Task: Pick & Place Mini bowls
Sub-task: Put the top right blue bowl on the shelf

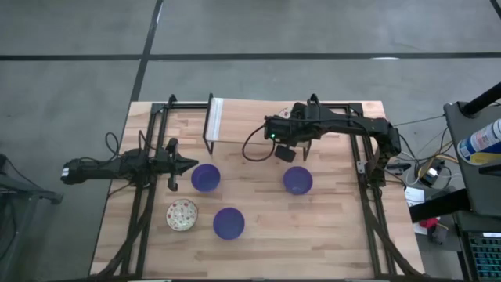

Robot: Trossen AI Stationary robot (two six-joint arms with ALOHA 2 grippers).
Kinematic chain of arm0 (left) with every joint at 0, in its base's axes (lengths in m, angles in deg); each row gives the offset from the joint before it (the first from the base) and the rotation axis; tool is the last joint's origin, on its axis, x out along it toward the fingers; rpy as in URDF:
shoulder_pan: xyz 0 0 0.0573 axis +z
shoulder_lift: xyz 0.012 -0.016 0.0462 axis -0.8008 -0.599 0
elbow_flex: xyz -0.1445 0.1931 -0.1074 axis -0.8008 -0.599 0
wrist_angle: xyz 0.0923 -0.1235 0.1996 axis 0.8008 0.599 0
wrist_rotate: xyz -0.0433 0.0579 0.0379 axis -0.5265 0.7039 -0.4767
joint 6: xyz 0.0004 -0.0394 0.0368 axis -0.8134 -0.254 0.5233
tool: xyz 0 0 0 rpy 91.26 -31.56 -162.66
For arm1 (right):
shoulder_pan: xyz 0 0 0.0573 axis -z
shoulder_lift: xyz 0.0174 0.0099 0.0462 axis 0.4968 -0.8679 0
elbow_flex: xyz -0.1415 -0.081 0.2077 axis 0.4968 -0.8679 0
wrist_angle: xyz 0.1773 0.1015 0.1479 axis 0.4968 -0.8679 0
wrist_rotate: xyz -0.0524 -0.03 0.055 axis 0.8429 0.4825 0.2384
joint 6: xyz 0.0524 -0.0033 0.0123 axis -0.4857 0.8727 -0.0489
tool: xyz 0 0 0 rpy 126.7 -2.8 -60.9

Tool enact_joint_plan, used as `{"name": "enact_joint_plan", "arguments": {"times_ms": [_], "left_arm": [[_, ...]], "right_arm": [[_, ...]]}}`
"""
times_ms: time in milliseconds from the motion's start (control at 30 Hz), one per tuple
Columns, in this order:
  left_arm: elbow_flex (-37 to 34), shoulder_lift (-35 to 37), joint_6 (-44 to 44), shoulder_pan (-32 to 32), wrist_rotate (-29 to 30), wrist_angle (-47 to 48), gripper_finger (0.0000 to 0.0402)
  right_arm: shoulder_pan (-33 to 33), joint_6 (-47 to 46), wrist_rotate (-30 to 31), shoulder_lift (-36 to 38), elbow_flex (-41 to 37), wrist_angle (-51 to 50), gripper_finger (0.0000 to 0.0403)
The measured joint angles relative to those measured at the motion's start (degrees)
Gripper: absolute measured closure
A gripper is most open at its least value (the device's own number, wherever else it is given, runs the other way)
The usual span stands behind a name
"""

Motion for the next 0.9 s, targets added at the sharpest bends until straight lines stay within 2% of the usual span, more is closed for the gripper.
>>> {"name": "enact_joint_plan", "arguments": {"times_ms": [100, 300, 700, 900], "left_arm": [[0.0, 0.0, 0.0, 0.0, 0.0, 0.0, 0.0401], [0.0, 0.0, 0.0, 0.0, 0.0, 0.0, 0.0401], [0.0, 0.0, 0.0, 0.0, 0.0, 0.0, 0.0401], [0.0, 0.0, 0.0, 0.0, 0.0, 0.0, 0.0401]], "right_arm": [[-0.4, 0.9, -0.8, 0.0, 1.3, 0.9, 0.0323], [-3.0, 4.9, -7.3, 0.0, 2.0, 7.1, 0.0323], [-12.0, 13.6, -7.5, -1.1, 1.6, 18.1, 0.0323], [-14.6, 13.7, -7.5, -2.4, 1.4, 19.3, 0.0324]]}}
